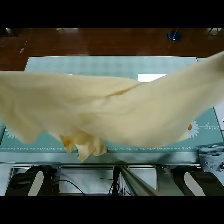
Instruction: Fold the shirts.
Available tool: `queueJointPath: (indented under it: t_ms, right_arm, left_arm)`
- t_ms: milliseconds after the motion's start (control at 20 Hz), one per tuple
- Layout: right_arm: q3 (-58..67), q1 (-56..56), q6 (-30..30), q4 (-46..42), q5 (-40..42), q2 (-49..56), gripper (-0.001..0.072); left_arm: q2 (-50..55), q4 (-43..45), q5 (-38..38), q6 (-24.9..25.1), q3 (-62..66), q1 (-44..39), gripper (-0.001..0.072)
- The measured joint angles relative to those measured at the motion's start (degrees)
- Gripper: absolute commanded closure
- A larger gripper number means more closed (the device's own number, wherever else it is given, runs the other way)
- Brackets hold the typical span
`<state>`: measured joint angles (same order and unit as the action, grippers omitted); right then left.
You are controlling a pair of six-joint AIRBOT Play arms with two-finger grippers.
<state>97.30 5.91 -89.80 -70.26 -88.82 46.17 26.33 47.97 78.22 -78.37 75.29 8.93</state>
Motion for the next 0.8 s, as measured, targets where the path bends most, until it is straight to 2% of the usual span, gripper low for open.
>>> queueJointPath:
  t_ms: [200, 400, 550, 800]
  right_arm:
    - [-2.75, 0.0, 3.02, -0.22, 3.56, 11.61, 0.0697]
    - [-3.65, 0.0, 5.09, 0.44, 8.87, 23.56, 0.0697]
    - [-3.85, -0.07, 6.34, 1.55, 12.0, 31.34, 0.0697]
    - [-3.96, -0.07, 8.17, 2.38, 17.49, 40.72, 0.0697]
  left_arm:
    - [8.26, 0.02, -5.92, 3.82, -7.56, 0.0, 0.068]
    - [22.77, -1.38, -10.01, 7.67, -10.05, -0.04, 0.068]
    - [34.6, -3.82, -11.54, 9.6, -8.83, -0.02, 0.068]
    - [50.34, -6.97, -15.28, 16.15, -3.5, -0.07, 0.0679]
